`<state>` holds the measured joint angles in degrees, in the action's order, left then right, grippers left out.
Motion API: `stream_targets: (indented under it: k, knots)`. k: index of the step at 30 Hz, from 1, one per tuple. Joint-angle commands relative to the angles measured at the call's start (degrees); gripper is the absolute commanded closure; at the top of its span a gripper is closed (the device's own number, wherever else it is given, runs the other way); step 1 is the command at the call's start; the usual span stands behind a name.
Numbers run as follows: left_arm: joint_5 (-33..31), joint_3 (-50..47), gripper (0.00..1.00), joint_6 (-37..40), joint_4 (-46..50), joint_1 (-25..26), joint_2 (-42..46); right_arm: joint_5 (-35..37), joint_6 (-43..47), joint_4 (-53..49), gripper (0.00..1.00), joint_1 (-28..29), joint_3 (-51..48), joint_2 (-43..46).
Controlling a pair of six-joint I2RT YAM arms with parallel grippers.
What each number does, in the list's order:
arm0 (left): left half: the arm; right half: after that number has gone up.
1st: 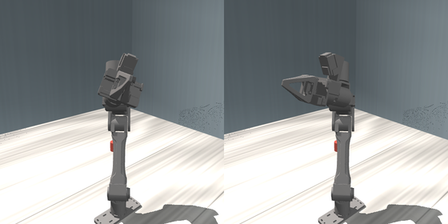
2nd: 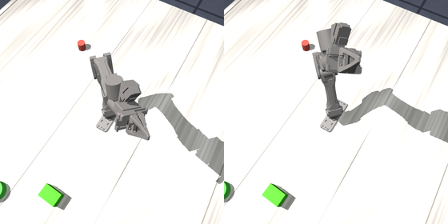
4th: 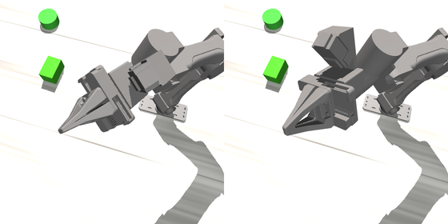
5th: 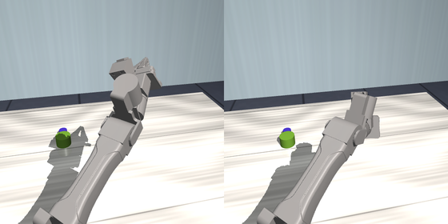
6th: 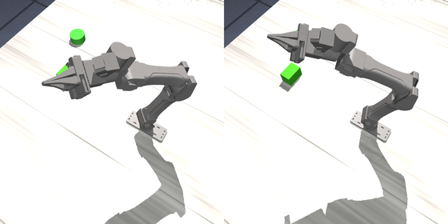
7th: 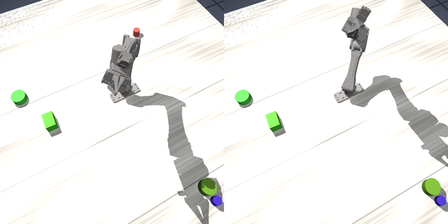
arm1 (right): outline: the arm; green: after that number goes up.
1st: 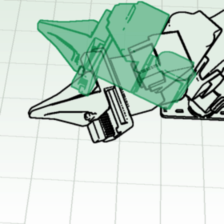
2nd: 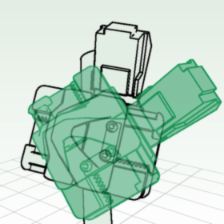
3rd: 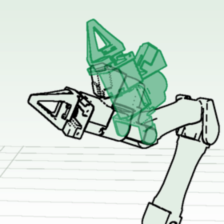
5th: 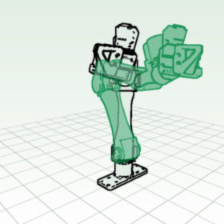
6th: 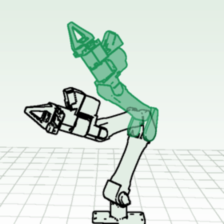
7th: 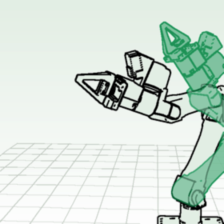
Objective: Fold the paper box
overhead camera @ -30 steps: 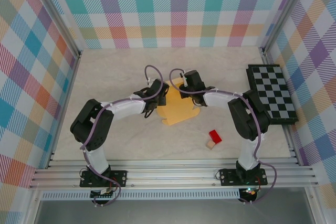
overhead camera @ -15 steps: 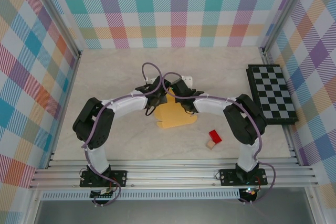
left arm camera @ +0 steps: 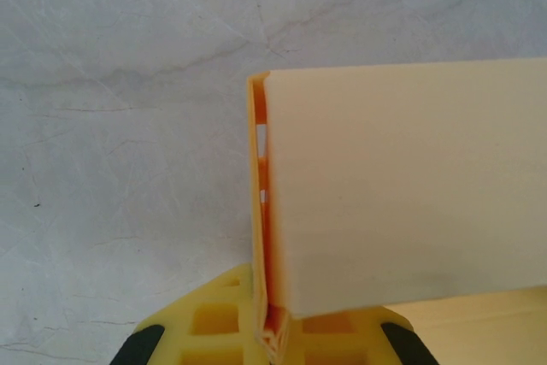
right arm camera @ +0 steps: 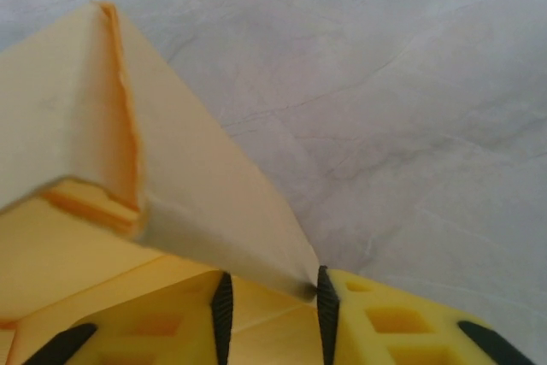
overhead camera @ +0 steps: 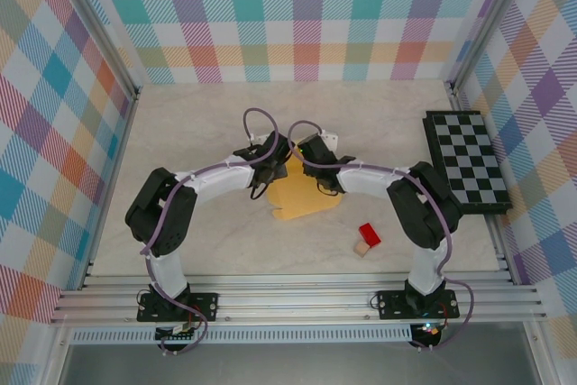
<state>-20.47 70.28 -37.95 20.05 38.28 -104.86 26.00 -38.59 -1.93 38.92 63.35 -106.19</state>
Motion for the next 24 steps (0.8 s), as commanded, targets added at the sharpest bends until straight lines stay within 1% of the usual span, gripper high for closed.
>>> stream_targets:
  k: [1, 4, 6, 8, 9, 13, 16, 20, 24]
  knots:
    - [-1.82, 1.31, 1.0, 0.1, 2.94, 0.48, -1.83, -11.27, 2.35, 7.32, 0.59, -1.8, -3.78, 3.98]
    - [-2.75, 1.6, 1.0, 1.33, 3.77, 0.31, -2.08, -14.39, 9.11, 8.13, 0.54, -2.88, -5.95, 7.15]
    - [-3.16, 1.59, 1.0, 1.96, 4.02, 0.08, -2.02, -18.2, 13.12, 9.14, 0.52, -4.36, -7.72, 9.05]
    - [-3.09, 1.39, 1.0, 2.3, 3.97, -0.14, -1.93, -22.76, 16.23, 10.41, 0.51, -6.67, -9.5, 10.63]
    - [-3.09, 1.41, 1.0, 2.36, 4.02, -0.22, -1.92, -23.71, 17.3, 10.31, 0.52, -7.49, -9.69, 10.74]
    - [-2.57, 1.29, 1.0, 2.39, 3.81, -0.23, -1.7, -25.76, 22.83, 8.93, 0.52, -8.86, -6.43, 7.46]
    - [-2.42, 1.52, 1.0, 2.41, 4.07, -0.37, -1.49, -28.38, 25.12, 11.33, 0.52, -8.86, -4.32, 4.12]
    - [-2.25, 2.21, 1.0, 2.7, 4.69, -0.57, -1.56, -27.16, 26.44, 16.02, 0.52, -8.79, -3.98, 0.54]
    - [-1.1, 2.71, 1.0, 2.84, 5.09, -0.87, -2.01, -22.45, 26.56, 18.2, 0.55, -8.07, -3.41, -1.75]
